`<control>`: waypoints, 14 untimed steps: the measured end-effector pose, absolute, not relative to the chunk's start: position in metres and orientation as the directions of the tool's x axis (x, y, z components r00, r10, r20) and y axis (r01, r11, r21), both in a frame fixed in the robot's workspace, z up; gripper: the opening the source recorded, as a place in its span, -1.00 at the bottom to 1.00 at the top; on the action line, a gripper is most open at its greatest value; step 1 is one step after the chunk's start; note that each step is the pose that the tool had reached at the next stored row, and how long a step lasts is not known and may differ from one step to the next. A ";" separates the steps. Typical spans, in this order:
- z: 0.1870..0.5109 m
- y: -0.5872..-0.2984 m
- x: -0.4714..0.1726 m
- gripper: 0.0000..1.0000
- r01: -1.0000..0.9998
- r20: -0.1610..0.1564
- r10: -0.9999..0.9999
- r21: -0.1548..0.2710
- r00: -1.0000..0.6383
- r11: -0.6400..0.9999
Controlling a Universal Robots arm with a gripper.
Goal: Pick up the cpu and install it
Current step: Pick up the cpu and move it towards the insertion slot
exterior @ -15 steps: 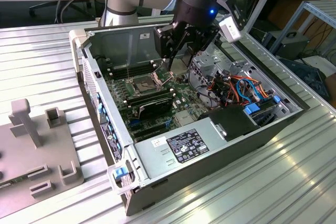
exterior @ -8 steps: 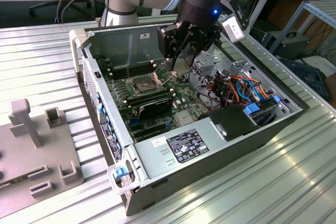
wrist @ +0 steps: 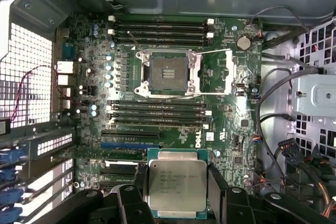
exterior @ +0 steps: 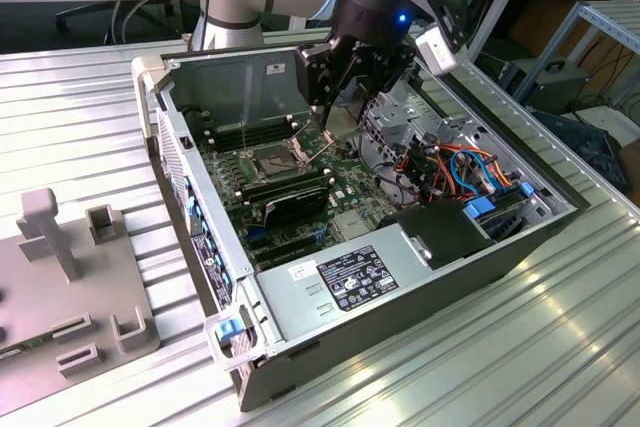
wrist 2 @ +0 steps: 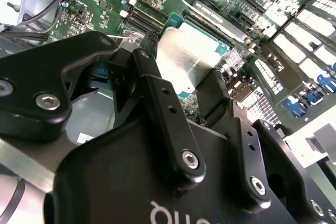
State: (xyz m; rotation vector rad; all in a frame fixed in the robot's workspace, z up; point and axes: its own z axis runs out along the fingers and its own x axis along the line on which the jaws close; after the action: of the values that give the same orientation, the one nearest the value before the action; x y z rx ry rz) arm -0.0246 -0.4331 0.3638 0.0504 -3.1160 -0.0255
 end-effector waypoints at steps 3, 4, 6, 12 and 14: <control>0.363 -0.428 -0.025 0.09 -0.032 0.025 -0.033 0.018 -0.999 0.999; 0.362 -0.426 -0.025 0.09 -0.032 0.025 -0.033 0.018 -0.999 0.999; 0.362 -0.423 -0.025 0.09 -0.032 0.025 -0.033 0.018 -0.999 0.999; 0.362 -0.420 -0.025 0.09 -0.032 0.025 -0.033 0.019 -0.999 0.999; 0.361 -0.420 -0.025 0.09 -0.032 0.025 -0.033 0.019 -0.999 0.999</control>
State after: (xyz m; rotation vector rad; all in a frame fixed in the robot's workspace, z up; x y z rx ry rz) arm -0.0246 -0.4199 0.3615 0.0503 -3.1161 -0.0288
